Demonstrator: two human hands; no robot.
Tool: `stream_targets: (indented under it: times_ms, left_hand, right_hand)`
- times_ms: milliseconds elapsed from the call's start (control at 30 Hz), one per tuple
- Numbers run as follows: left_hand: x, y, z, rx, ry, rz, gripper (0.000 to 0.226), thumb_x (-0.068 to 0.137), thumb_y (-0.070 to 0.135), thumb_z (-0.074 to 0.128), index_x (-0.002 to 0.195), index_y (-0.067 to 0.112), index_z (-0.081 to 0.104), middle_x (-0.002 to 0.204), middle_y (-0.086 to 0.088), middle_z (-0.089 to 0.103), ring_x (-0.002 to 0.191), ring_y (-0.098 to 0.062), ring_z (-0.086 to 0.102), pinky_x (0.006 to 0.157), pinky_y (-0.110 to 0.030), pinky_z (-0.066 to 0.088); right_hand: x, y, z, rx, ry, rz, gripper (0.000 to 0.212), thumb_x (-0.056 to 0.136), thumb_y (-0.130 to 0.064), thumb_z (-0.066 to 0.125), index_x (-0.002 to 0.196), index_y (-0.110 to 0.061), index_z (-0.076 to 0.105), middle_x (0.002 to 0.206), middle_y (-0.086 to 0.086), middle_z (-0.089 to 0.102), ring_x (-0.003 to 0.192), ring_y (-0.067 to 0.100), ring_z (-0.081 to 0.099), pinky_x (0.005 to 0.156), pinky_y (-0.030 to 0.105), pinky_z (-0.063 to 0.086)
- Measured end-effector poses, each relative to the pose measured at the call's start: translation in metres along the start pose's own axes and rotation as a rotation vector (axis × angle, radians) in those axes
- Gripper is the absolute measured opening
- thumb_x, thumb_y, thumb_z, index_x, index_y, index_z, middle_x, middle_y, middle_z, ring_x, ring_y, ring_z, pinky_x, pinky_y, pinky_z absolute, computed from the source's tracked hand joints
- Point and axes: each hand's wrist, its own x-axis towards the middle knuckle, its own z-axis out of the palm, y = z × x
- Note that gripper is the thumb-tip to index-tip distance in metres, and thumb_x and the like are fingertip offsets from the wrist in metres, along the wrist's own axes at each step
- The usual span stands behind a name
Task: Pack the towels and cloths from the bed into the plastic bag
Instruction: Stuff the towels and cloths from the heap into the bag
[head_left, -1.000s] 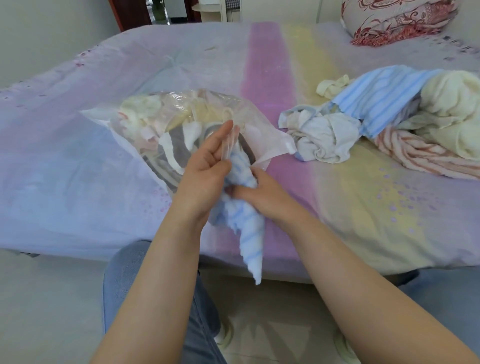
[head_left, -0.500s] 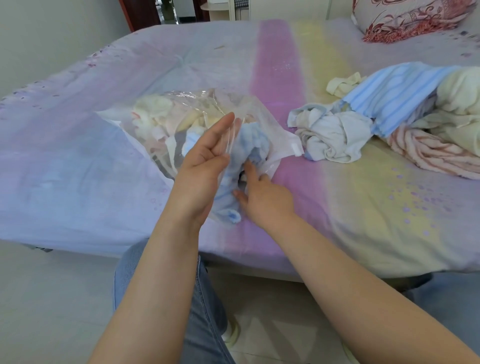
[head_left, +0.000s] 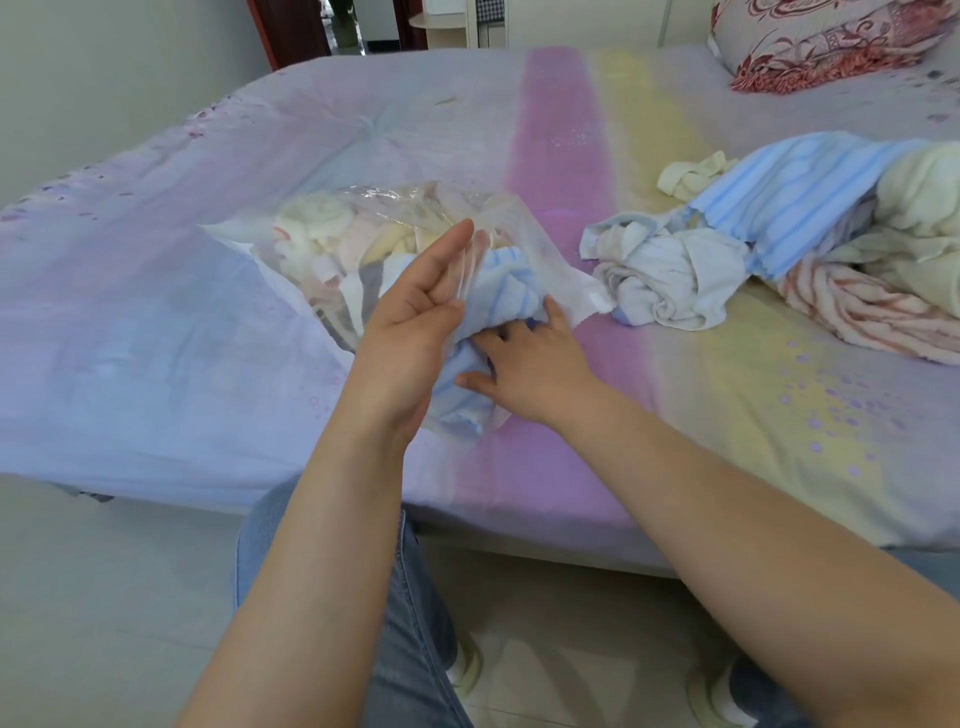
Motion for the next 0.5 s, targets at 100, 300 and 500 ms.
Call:
stream_targets:
  times_ms: [100,300,500]
  left_hand:
    - [0.002,0.004,-0.002,-0.025,0.011,0.007,0.068,0.081,-0.014,0.030,0.136,0.023,0.048,0.145,0.000,0.050,0.137,-0.006,0.042,0.109,-0.023,0.037]
    - [0.004,0.003,0.001,-0.011,0.013,-0.005,0.068,0.083,-0.018,0.028,0.134,0.021,0.050,0.144,-0.001,0.052,0.135,-0.006,0.045,0.113,-0.028,0.034]
    - [0.002,-0.002,0.009,0.092,-0.008,-0.012,0.064,0.088,-0.012,0.034,0.138,0.026,0.048,0.146,0.006,0.049,0.137,-0.001,0.039,0.113,-0.025,0.032]
  right_hand:
    - [0.006,0.009,-0.011,0.020,-0.152,0.035,0.062,0.088,-0.068,0.038,0.137,-0.030,0.043,0.141,-0.002,0.051,0.129,0.023,0.047,0.095,0.035,0.037]
    - [-0.024,0.039,-0.004,0.399,-0.181,0.260,0.045,0.085,-0.053,0.055,0.113,-0.017,0.055,0.114,0.005,0.063,0.100,0.028,0.060,0.077,0.035,0.049]
    - [-0.068,-0.010,0.016,0.485,0.509,0.040,0.065,0.086,-0.055,0.056,0.139,-0.022,0.038,0.151,0.014,0.025,0.140,0.026,0.027,0.111,0.034,0.031]
